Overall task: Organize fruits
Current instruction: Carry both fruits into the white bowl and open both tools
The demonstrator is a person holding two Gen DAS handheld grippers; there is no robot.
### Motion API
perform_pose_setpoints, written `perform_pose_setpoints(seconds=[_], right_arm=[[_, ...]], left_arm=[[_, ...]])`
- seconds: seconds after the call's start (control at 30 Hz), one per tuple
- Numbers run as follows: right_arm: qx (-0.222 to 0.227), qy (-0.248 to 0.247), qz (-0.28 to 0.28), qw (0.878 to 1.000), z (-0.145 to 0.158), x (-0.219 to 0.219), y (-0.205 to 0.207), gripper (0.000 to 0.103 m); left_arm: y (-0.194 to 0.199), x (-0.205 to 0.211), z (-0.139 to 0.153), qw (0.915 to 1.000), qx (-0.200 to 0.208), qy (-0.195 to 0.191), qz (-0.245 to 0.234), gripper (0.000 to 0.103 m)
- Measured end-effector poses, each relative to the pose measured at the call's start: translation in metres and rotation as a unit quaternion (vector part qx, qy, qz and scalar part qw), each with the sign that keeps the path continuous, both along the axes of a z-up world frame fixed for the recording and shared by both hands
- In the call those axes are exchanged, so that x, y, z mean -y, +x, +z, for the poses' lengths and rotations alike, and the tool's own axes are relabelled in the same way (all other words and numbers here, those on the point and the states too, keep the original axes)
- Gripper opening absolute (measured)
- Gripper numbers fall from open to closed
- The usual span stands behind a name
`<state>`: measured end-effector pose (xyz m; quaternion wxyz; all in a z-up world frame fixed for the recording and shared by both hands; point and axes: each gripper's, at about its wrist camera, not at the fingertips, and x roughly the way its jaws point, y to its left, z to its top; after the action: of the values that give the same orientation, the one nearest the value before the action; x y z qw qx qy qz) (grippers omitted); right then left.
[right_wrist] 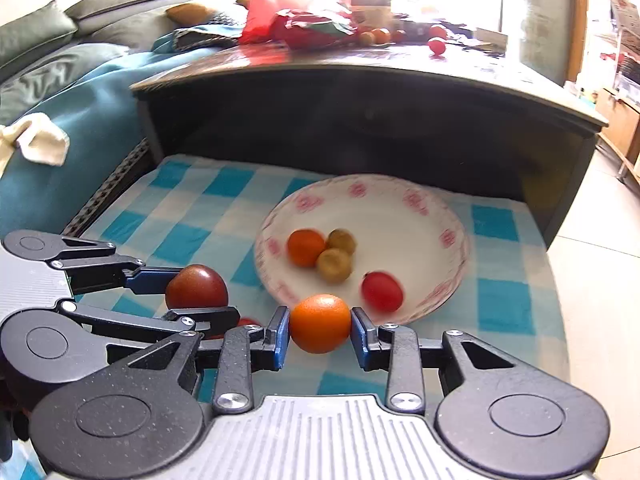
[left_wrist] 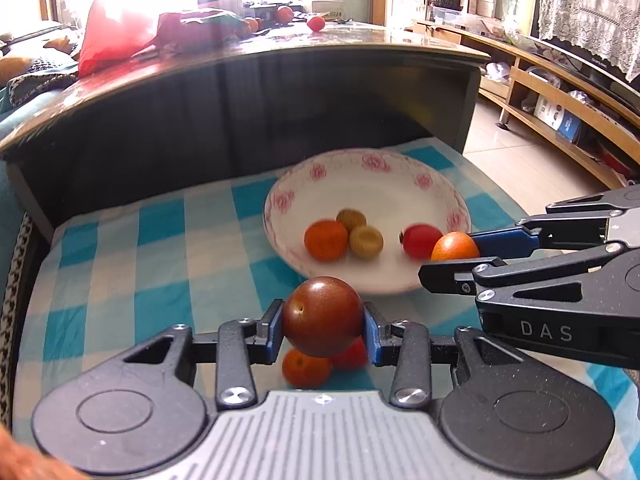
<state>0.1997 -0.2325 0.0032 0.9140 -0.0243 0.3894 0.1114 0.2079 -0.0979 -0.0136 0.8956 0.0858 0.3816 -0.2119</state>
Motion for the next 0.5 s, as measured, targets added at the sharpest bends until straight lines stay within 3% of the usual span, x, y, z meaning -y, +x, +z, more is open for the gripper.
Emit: perform_pose_setpoints(seconds=[0.23, 0.5], right_arm=[[0.008, 0.002, -0.034, 0.999, 0.000, 0.017, 0.032, 0.027], [0.014, -0.012, -0.031, 0.999, -0.009, 0.016, 0.056, 0.027]], left_arm=[[0.029, 0.015, -0.002, 1.0000, 0.000, -0.005, 0.004, 0.048], [0.042, 0.034, -0.015, 0.9999, -0.004, 0.002, -0.011, 0.049]])
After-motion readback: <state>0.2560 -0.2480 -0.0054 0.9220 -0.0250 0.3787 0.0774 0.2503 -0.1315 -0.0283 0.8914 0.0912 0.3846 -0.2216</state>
